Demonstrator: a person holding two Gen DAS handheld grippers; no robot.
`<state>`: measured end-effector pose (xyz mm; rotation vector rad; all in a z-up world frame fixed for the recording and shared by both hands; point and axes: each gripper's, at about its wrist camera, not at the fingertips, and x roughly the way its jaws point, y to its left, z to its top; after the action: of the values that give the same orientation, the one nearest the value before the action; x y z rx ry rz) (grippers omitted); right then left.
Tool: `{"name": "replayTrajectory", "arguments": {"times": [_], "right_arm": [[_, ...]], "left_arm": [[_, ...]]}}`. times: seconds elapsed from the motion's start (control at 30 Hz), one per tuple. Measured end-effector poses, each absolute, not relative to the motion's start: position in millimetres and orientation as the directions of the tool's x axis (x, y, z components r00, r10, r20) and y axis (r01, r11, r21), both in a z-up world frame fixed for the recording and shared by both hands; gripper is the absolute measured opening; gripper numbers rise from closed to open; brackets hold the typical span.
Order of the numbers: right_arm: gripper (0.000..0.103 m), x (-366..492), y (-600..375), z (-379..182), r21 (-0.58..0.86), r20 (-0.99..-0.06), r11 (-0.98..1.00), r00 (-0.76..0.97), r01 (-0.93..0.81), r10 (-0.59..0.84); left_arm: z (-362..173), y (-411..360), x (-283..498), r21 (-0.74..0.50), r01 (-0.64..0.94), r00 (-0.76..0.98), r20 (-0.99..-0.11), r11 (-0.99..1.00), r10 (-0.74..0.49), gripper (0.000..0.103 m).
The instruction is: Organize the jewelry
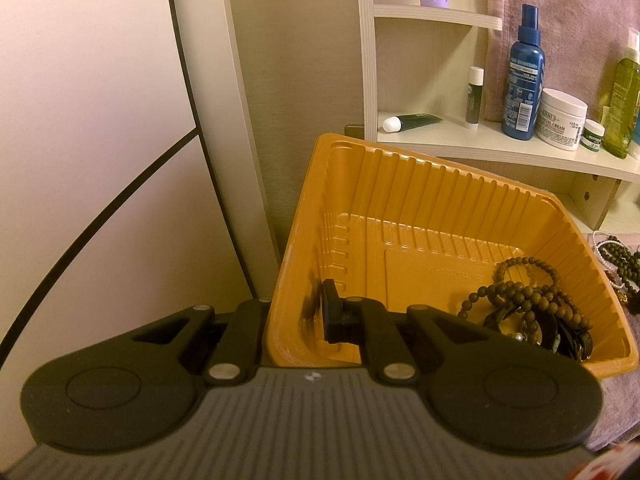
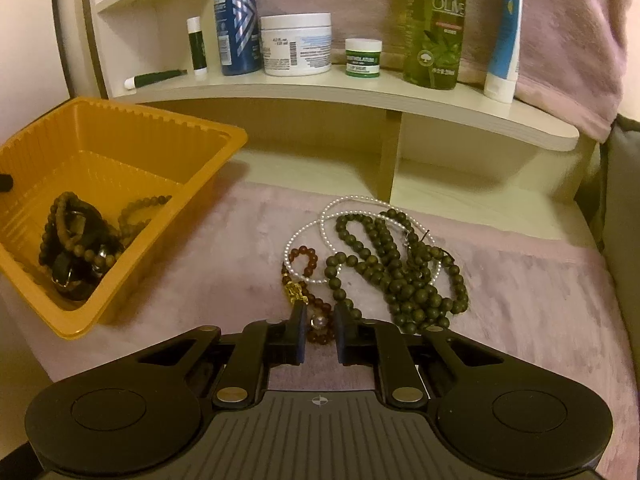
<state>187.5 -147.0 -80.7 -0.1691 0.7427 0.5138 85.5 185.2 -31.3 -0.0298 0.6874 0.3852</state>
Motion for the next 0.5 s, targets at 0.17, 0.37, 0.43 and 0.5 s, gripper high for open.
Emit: {"name": "replayTrajectory", "arguments": {"times": [0.17,0.37,0.43,0.5], "right_arm": [[0.015,186.3,-143.5,-81.4,0.006,-0.686,0.857,0.622,-0.515,0.378],[0.014,180.9,-135.0,-86.2,-0.086,-0.687,0.84,0.642,-0.536,0.34],[0.01,181.7,-136.0,-87.2,-0.073,-0.683,0.846,0.644,-0.529,0.344],[0.008,181.3,-136.2,-86.9,-0.076,-0.681,0.846,0.647,-0.528,0.343]], "left_arm": [[-31.2,185.2,85.5,0.099,-0.356,0.706,-0.624,0.929,0.337,0.01],[-31.0,184.9,85.7,0.099,-0.356,0.705,-0.624,0.929,0.337,0.01],[-30.9,184.7,85.9,0.099,-0.356,0.706,-0.623,0.929,0.337,0.01],[-31.3,185.1,85.6,0.099,-0.356,0.706,-0.623,0.929,0.337,0.01]]}}
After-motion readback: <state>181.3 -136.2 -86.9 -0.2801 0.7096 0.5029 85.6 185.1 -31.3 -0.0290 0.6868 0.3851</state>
